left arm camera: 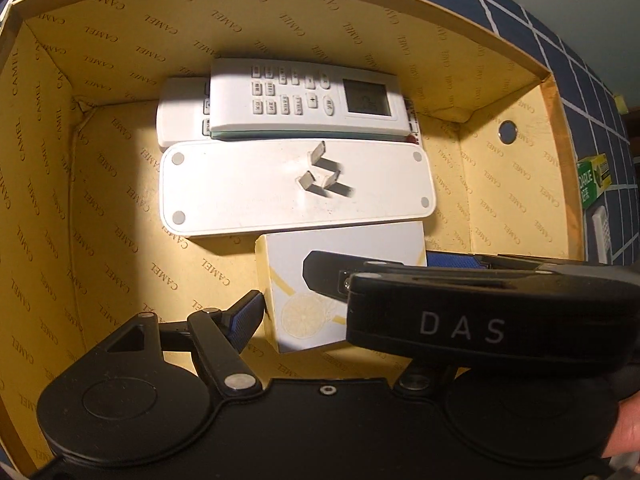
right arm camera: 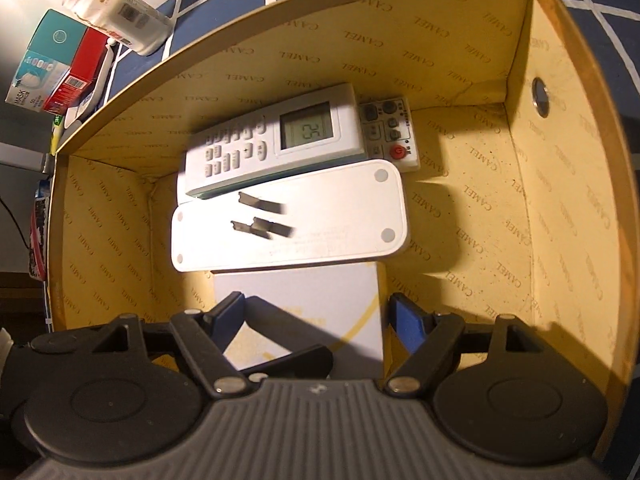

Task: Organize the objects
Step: 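Lower the white box into the yellow box and open both tools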

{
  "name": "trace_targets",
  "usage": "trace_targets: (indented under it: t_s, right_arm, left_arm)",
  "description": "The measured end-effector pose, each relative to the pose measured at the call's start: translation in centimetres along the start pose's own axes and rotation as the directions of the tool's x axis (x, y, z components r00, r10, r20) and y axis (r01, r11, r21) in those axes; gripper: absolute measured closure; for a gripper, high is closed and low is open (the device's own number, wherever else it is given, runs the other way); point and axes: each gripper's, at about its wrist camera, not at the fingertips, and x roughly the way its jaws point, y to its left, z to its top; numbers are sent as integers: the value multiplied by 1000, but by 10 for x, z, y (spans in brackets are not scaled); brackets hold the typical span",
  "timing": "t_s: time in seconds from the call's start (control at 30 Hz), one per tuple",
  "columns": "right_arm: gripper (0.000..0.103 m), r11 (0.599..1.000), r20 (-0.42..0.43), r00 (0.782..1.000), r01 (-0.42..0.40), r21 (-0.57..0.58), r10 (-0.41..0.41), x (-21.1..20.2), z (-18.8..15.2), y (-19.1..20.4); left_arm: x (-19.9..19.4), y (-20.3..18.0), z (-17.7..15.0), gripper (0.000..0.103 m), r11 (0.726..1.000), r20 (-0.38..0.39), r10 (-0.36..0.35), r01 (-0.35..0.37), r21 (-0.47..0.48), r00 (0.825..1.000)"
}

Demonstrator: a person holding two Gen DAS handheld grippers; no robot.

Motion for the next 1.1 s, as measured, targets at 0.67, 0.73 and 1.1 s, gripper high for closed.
trace_targets:
  t_s: [0.67, 0.73, 1.1]
  right_arm:
    - [25, 1000, -4, 1000, -10, 2, 10, -6, 2, 2]
    - [25, 1000, 5, 1000, -8, -15, 8, -10, -1, 5]
    - [23, 995, 72, 997, -11, -101, 18, -52, -17, 18]
  left_arm:
    - [-16, 6, -8, 29, 998, 31, 40, -38, -43, 999]
    - [-21, 6, -11, 28, 998, 40, 51, -49, -48, 998]
    - [-58, -17, -38, 22, 993, 112, 101, -93, -73, 989]
